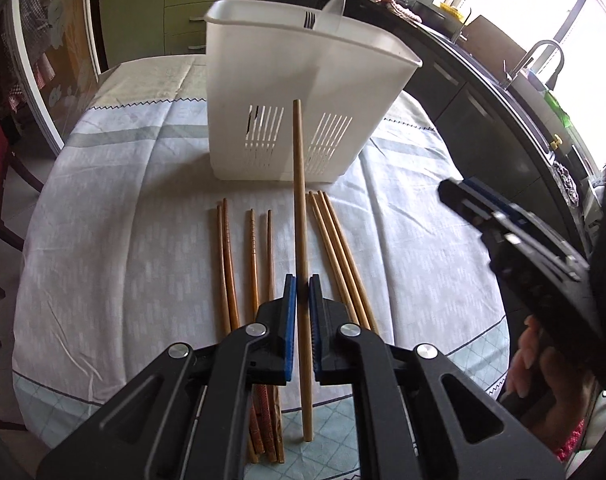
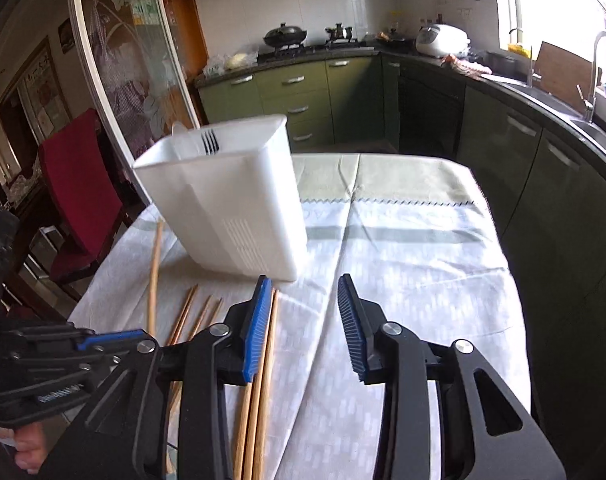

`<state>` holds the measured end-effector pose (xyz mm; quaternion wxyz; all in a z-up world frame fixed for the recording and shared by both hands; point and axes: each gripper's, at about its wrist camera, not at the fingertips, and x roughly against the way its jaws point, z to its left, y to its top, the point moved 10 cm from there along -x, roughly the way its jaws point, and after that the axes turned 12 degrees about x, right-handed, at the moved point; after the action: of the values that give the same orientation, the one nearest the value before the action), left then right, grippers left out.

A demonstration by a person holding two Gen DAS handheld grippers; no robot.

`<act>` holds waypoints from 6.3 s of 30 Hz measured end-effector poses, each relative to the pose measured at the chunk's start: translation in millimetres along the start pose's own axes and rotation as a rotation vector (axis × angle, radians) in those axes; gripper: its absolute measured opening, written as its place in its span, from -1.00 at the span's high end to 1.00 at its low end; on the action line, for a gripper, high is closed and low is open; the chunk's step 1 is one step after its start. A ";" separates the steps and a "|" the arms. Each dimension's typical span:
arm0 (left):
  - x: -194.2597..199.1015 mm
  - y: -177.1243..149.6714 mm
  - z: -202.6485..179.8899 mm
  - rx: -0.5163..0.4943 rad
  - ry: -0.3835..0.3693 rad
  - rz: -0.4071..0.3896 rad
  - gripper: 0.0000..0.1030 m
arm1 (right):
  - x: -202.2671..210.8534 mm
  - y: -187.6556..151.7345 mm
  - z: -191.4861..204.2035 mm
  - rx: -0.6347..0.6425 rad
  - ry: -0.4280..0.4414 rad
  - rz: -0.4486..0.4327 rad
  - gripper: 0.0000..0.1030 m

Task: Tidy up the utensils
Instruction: 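Carry the chopstick toward the holder with the left tool while the right tool grasps a bamboo chopstick, then lower the chopstick into the holder and open the left tool while the right tool carries its chopstick over, then release the bamboo chopstick into the holder with the right tool while the left tool grasps another chopstick, then lower the chopstick into the holder and open the left tool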

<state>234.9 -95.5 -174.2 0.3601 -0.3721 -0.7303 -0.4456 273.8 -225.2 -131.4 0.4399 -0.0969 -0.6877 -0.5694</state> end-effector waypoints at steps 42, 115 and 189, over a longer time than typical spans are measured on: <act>136.6 33.0 40.1 0.001 -0.113 -0.319 0.87 | -117.9 -31.6 117.4 0.123 0.144 0.318 0.62; 185.0 150.3 -47.1 -0.159 -0.133 -0.482 0.87 | 176.6 215.3 25.2 0.054 0.096 -0.448 0.89; 159.0 179.3 -62.9 -0.284 -0.199 -0.721 0.87 | 134.7 73.3 -12.9 0.005 0.120 -0.386 0.70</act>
<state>328.4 -59.4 52.4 0.0533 -0.1794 -0.7764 -0.6018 246.6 -261.5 15.7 0.3633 0.0720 -0.6674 -0.6460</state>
